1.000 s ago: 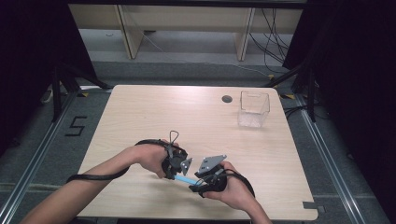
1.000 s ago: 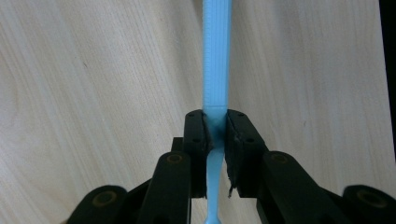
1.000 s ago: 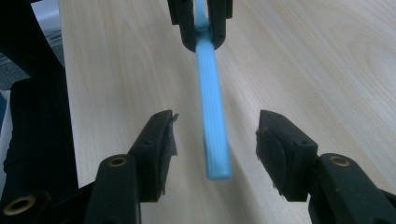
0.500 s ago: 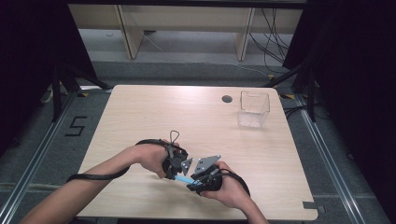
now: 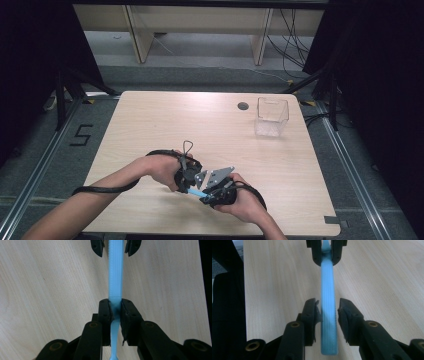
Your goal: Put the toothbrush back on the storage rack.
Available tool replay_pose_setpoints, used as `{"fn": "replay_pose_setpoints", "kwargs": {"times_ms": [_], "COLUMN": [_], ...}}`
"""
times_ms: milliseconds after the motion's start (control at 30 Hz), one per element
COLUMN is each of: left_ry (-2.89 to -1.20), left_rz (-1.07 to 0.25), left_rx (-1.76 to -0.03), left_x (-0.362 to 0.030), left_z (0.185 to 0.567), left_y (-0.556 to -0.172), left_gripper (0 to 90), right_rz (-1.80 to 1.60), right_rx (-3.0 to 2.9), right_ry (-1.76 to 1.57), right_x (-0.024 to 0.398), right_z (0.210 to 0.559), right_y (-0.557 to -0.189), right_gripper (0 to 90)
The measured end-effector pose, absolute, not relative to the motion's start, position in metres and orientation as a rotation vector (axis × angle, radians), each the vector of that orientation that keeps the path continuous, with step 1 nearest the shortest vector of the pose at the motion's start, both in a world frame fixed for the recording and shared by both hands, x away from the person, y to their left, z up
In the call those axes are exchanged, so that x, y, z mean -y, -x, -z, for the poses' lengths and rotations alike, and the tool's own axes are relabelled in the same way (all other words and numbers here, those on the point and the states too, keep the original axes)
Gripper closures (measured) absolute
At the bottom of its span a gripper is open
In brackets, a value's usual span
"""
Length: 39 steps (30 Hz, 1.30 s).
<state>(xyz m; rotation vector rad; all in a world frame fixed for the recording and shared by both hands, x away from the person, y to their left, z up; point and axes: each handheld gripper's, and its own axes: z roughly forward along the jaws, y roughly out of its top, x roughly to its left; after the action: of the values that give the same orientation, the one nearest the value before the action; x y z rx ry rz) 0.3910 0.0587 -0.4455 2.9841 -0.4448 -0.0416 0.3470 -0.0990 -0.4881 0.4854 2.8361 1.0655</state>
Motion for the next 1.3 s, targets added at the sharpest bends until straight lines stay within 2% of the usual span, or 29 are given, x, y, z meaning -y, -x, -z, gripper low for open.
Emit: {"fn": "replay_pose_setpoints", "kwargs": {"times_ms": [133,167,367,600,667,767,833,1033,1100,1300], "left_ry": [-2.981,-2.968,-2.967,-2.968,-2.969,-2.952,-2.941,-2.834,-2.798,-2.72], "left_rz": [0.035,0.14,0.123,0.122,0.102,-0.019,-0.039,-0.134,-0.167,-0.219], "left_rx": [0.449,0.487,0.492,0.491,0.503,0.459,0.417,0.325,0.325,0.281], "left_x": [-0.059,-0.058,-0.057,-0.057,-0.056,-0.057,-0.058,-0.068,-0.073,-0.086], "left_z": [0.445,0.447,0.447,0.447,0.446,0.444,0.441,0.43,0.427,0.422], "left_y": [-0.39,-0.391,-0.39,-0.389,-0.389,-0.388,-0.388,-0.385,-0.384,-0.382], "left_gripper": [78.5,78.5,78.5,78.3,78.2,76.3,70.9,63.3,61.7,59.4], "right_rz": [-1.067,-1.055,-1.054,-1.054,-1.056,-1.042,-1.045,-1.057,-1.043,-1.053], "right_rx": [-2.848,-2.857,-2.845,-2.856,-2.842,-2.836,-2.82,-2.801,-2.805,-2.75], "right_ry": [-0.541,-0.514,-0.454,-0.487,-0.473,-0.505,-0.516,-0.53,-0.641,-0.676], "right_x": [0.099,0.099,0.099,0.1,0.101,0.103,0.105,0.113,0.116,0.127], "right_z": [0.488,0.488,0.488,0.489,0.488,0.487,0.488,0.491,0.491,0.49], "right_y": [-0.345,-0.346,-0.347,-0.345,-0.345,-0.344,-0.345,-0.347,-0.343,-0.345], "right_gripper": [71.1,72.5,77.5,78.4,78.5,78.6,78.7,78.7,78.7,78.7]}}
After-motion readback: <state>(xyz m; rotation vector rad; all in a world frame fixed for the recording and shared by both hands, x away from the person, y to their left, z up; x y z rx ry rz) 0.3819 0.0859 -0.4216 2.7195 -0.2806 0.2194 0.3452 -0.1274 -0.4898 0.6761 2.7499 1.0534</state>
